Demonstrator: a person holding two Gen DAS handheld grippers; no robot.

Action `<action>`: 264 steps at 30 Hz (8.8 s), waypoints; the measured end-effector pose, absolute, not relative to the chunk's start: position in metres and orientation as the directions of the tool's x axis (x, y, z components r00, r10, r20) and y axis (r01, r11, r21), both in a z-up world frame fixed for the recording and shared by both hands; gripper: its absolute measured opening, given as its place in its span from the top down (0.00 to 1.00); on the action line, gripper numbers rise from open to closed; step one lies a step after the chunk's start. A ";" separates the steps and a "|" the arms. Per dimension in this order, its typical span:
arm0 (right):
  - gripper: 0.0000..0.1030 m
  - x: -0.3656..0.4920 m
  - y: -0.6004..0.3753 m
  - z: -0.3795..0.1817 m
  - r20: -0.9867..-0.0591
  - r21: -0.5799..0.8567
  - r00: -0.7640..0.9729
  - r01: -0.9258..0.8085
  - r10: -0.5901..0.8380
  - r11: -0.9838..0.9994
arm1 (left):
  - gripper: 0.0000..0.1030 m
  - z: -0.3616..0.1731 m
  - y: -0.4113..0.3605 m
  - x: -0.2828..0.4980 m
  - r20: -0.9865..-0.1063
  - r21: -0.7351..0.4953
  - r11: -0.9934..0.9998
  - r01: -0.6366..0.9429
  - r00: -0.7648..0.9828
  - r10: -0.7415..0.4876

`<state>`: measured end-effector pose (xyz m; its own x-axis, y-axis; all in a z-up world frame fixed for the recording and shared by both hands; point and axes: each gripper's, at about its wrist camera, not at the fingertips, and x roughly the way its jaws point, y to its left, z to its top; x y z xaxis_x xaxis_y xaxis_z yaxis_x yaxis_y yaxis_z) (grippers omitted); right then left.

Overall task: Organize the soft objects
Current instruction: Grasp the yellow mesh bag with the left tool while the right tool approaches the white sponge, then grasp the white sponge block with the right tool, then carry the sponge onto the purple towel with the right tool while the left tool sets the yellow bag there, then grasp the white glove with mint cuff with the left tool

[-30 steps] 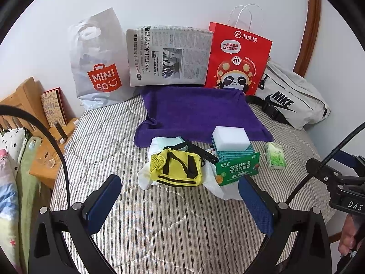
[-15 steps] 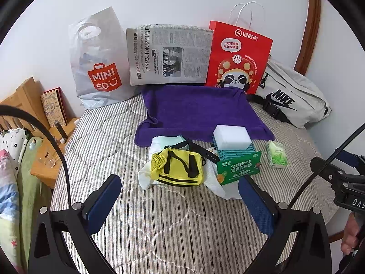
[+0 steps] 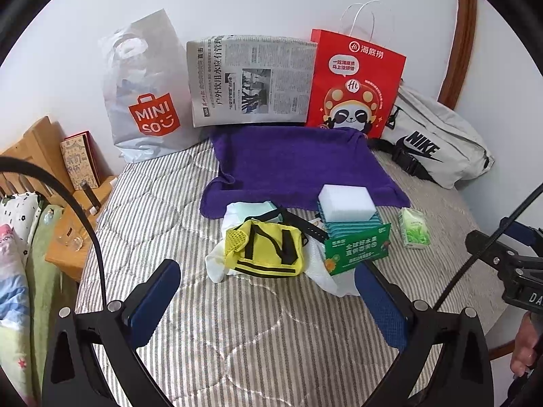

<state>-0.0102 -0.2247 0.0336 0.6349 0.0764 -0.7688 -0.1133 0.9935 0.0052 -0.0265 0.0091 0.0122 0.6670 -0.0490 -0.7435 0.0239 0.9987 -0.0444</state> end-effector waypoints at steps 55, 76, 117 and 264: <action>0.03 0.051 -0.292 -0.060 -0.866 0.004 0.500 0.027 -0.010 1.000 | 0.91 -0.093 -0.022 0.065 -0.824 -0.037 0.970 0.242 0.542 -0.166; 0.03 0.080 -0.275 -0.067 -0.858 0.056 0.509 -0.039 0.068 0.998 | 0.91 -0.080 -0.011 0.060 -0.810 -0.029 0.973 0.228 0.565 -0.156; 0.22 0.153 -0.165 -0.088 -0.857 0.140 0.479 -0.137 0.189 0.981 | 0.91 -0.084 0.047 0.064 -0.805 -0.099 0.983 0.153 0.569 -0.170; 0.13 0.126 -0.221 -0.042 -0.838 0.141 0.506 -0.159 0.204 0.977 | 0.47 -0.085 0.052 0.104 -0.843 -0.067 0.983 0.170 0.518 -0.147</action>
